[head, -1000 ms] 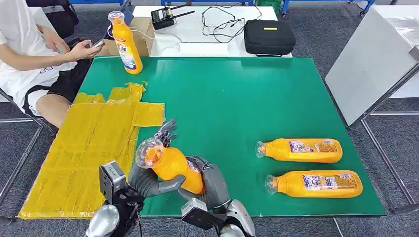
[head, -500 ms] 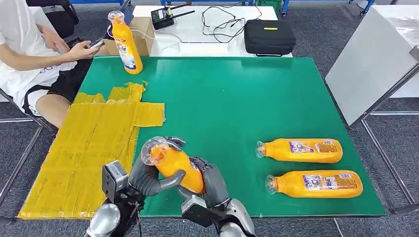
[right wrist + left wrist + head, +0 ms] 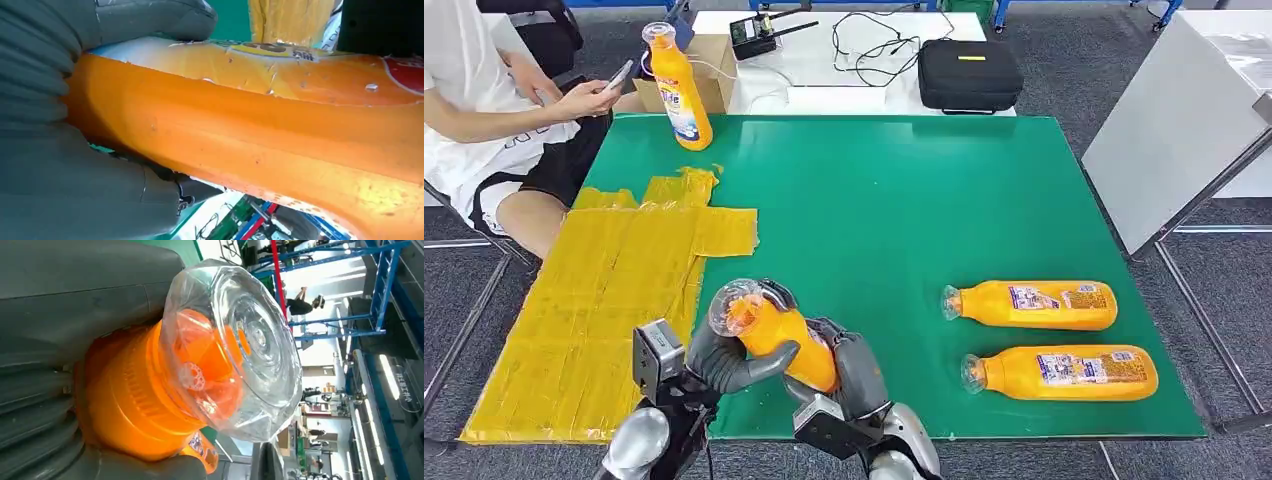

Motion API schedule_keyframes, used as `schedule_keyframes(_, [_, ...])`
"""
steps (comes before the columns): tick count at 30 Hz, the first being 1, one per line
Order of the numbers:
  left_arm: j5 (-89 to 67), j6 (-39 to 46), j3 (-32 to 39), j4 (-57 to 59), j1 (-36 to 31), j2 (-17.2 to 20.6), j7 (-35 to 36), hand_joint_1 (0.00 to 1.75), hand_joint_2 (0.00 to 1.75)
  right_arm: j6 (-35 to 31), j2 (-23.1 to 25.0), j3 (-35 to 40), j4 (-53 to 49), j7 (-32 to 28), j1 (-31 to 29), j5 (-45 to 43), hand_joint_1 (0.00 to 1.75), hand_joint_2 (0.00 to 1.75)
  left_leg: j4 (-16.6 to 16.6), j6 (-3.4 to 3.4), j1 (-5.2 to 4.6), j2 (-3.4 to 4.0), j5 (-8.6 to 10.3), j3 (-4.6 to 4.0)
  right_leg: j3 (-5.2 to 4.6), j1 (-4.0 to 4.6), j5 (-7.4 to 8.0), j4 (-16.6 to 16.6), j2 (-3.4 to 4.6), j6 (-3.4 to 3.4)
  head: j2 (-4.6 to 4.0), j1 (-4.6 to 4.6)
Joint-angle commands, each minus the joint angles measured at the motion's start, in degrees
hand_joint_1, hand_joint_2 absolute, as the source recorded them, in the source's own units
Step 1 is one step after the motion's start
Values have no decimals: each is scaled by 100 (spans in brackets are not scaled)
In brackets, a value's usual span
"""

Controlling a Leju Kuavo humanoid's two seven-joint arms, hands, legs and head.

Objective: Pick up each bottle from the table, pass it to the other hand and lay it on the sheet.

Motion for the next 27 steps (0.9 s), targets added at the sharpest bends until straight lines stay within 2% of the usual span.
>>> schedule_keyframes(1, [-1, -31, -158, 452, -225, 36, 45, 73, 175, -31, -81, 168, 39, -65, -188, -44, 175, 175, 3, -10, 6, 13, -9, 17, 21, 7, -7, -4, -1, -2, 0, 0])
schedule_keyframes(2, [-1, -31, -162, 457, -226, 35, 47, 2, 175, -34, -86, 171, 21, -65, -186, -48, 175, 175, 1, -8, 3, 9, -6, 14, 17, 4, -5, -3, -2, -2, 0, 0])
schedule_keyframes(22, [131, -21, -287, 515, -172, -25, 61, 3, 175, -3, -41, 255, 263, 37, -323, -99, 175, 175, 2, -9, 4, 15, -8, 16, 19, 6, -5, -4, 2, -2, 0, 0])
schedule_keyframes(23, [140, -10, -273, 510, -172, -25, 59, 38, 175, -8, -31, 260, 279, 32, -331, -101, 175, 175, 0, -7, 3, 14, -6, 13, 16, 4, -4, -4, 3, -2, 0, 0])
schedule_keyframes(25, [140, -10, -273, 510, -172, -25, 59, 38, 175, -8, -31, 260, 279, 32, -331, -101, 175, 175, 1, -9, 3, 16, -8, 16, 19, 5, -5, -4, 3, -2, 0, 0])
schedule_keyframes(26, [140, -10, -273, 510, -172, -25, 59, 152, 175, -8, -31, 260, 279, 32, -331, -101, 175, 175, 2, -10, 5, 19, -11, 21, 24, 7, -8, -4, 4, -3, 0, 0])
schedule_keyframes(27, [140, -10, -273, 510, -172, -25, 59, 175, 175, -8, -31, 260, 279, 32, -331, -101, 175, 175, 1, -8, 4, 14, -7, 14, 17, 5, -5, -4, 2, -2, 0, 0])
